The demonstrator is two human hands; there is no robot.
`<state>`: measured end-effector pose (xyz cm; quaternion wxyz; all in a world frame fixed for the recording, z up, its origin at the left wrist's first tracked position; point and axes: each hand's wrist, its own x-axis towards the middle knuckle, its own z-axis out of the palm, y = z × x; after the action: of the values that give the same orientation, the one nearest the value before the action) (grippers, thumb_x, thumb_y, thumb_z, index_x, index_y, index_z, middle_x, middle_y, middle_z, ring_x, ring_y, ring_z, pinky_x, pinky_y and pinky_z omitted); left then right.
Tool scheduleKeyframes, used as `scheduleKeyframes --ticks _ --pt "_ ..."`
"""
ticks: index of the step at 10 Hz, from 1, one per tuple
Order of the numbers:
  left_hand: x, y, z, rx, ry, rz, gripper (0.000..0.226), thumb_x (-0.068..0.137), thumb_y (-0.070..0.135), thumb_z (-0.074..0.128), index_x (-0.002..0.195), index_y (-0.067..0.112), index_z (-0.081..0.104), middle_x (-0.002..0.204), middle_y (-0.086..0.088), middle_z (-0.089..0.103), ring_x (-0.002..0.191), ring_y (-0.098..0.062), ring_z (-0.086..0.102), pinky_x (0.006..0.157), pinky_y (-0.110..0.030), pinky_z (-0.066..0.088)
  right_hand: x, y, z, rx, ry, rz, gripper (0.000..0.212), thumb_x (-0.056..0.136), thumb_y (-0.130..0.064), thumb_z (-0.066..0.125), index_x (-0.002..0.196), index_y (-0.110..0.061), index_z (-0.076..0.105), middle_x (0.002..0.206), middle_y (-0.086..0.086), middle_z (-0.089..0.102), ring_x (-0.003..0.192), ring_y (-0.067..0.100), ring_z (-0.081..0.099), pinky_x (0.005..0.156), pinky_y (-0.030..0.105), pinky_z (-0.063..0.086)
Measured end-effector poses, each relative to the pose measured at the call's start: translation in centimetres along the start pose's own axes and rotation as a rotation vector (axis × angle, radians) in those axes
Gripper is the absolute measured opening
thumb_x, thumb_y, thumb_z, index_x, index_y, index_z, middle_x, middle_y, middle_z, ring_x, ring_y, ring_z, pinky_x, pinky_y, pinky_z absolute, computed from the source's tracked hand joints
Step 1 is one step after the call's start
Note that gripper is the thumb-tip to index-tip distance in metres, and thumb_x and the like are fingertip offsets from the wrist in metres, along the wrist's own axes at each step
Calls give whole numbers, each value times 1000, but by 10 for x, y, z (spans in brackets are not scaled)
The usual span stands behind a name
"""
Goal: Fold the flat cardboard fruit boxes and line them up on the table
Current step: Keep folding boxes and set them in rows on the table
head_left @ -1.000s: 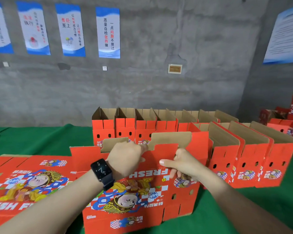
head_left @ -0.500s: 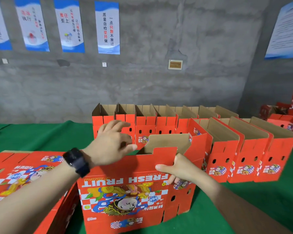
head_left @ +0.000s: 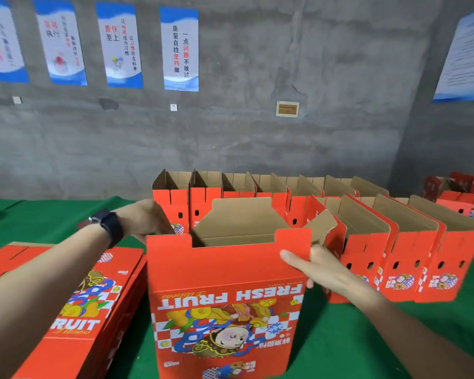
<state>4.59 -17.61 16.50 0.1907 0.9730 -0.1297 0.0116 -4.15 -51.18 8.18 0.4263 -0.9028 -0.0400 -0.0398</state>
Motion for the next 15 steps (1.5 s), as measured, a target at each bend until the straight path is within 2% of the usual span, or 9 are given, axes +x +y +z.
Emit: scheduleKeyframes --ticks 3,6,7,8,9,10,11,14,15 --pt "15 -18 35 -61 300 -152 21 77 -1 62 90 5 76 96 -15 73 91 -28 67 73 -28 50 -10 11 2 116 262 83 43 77 -63 56 62 -26 71 65 0 70 66 20 67 76 38 52" --pt "8 -11 57 -50 467 -72 15 74 -2 55 80 -1 69 81 -22 67 79 -39 61 63 -33 44 -4 16 14 139 364 186 11 81 -31 74 84 -22 69 81 -5 72 85 20 70 81 44 56" --pt "3 -7 62 -141 521 -78 22 75 -2 59 96 -5 66 91 -25 67 86 -40 61 72 -37 47 0 12 21 -29 403 167 43 80 -32 76 118 -24 59 103 -13 61 113 21 59 85 30 44" --pt "-5 -10 66 -283 609 -53 59 67 -3 73 123 -2 55 104 -20 65 95 -36 59 75 -34 42 4 10 25 -108 372 142 65 82 -34 74 140 -21 47 136 -2 55 126 19 51 98 33 41" --pt "-20 -20 80 -604 618 -100 123 64 -2 83 152 20 0 110 2 51 89 -20 57 78 -31 44 7 11 26 -148 358 139 52 83 -36 72 131 -19 59 134 -1 58 125 18 52 103 31 39" --pt "-31 -25 117 -1157 392 -312 91 78 0 73 147 21 17 111 3 59 75 -22 65 72 -37 54 8 8 27 -184 376 142 48 84 -38 71 127 -18 62 131 -1 61 121 17 56 104 33 43" --pt "-28 -16 126 -1428 156 -489 4 94 8 54 96 5 53 68 -10 61 56 -22 57 58 -30 46 6 3 29 -246 379 128 47 86 -42 66 128 -20 62 127 -1 64 95 14 68 87 28 52" --pt "-34 -13 109 -770 356 -251 24 95 3 47 73 10 51 56 -2 47 46 -15 40 43 -23 29 -16 -3 27 -337 415 44 49 86 -49 64 126 -21 63 127 -3 64 59 -3 62 78 26 50" --pt "-44 -16 123 -730 374 -240 20 95 4 47 78 12 55 59 -4 51 53 -20 44 52 -29 32 -24 4 32 -377 379 50 48 88 -47 62 127 -21 63 128 -3 63 83 4 66 88 28 50"
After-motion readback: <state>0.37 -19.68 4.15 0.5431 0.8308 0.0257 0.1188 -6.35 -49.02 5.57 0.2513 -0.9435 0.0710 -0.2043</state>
